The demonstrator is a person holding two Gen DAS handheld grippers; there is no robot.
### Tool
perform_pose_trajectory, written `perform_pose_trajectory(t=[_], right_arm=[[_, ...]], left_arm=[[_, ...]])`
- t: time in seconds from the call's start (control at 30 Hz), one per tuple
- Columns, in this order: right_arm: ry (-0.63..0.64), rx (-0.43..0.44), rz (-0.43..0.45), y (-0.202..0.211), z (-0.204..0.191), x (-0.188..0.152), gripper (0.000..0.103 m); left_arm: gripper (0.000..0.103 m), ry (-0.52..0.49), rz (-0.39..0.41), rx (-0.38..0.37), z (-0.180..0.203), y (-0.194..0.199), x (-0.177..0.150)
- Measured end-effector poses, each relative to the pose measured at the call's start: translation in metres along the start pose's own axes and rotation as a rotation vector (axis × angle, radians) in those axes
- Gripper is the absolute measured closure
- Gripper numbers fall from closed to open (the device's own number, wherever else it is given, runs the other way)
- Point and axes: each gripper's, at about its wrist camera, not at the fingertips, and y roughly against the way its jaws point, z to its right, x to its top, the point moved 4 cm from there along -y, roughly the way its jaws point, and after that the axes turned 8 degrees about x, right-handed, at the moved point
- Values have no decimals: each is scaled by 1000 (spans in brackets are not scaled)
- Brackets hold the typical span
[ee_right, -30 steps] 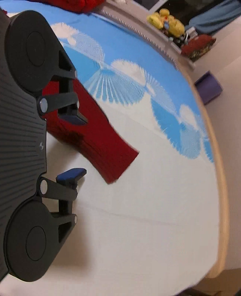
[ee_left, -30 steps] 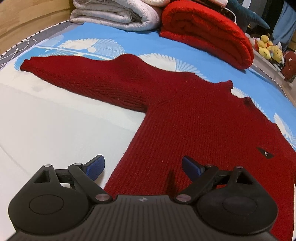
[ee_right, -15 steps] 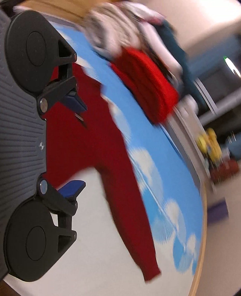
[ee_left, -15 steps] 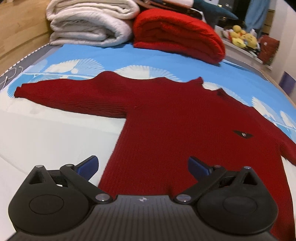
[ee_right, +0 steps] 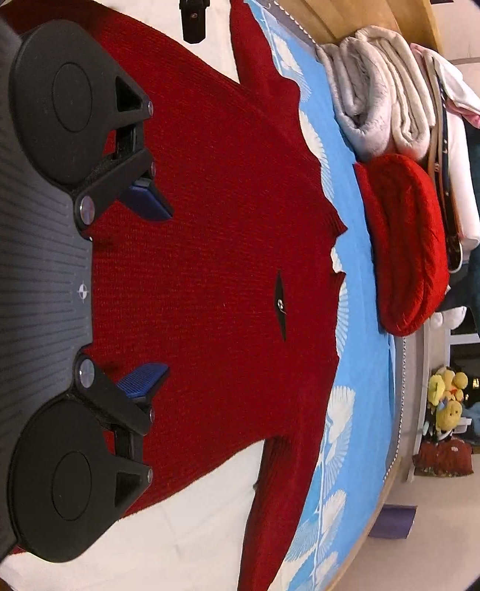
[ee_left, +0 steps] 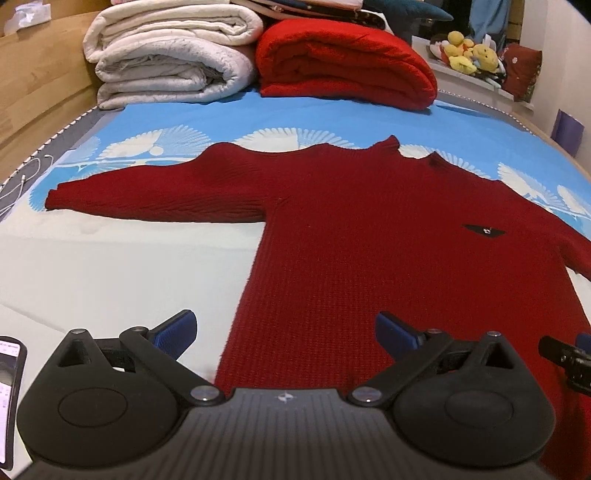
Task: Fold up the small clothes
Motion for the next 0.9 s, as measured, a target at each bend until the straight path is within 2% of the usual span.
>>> perform_pose_trajectory(t=[0.37, 0.9], right_arm=[[9, 35, -19, -2, -10, 0, 18], [-25, 38, -51, -5, -4, -2, 18]], left_arm=[[0, -13, 12, 27, 3, 1, 2], [0, -8, -14, -4, 9, -3, 1]])
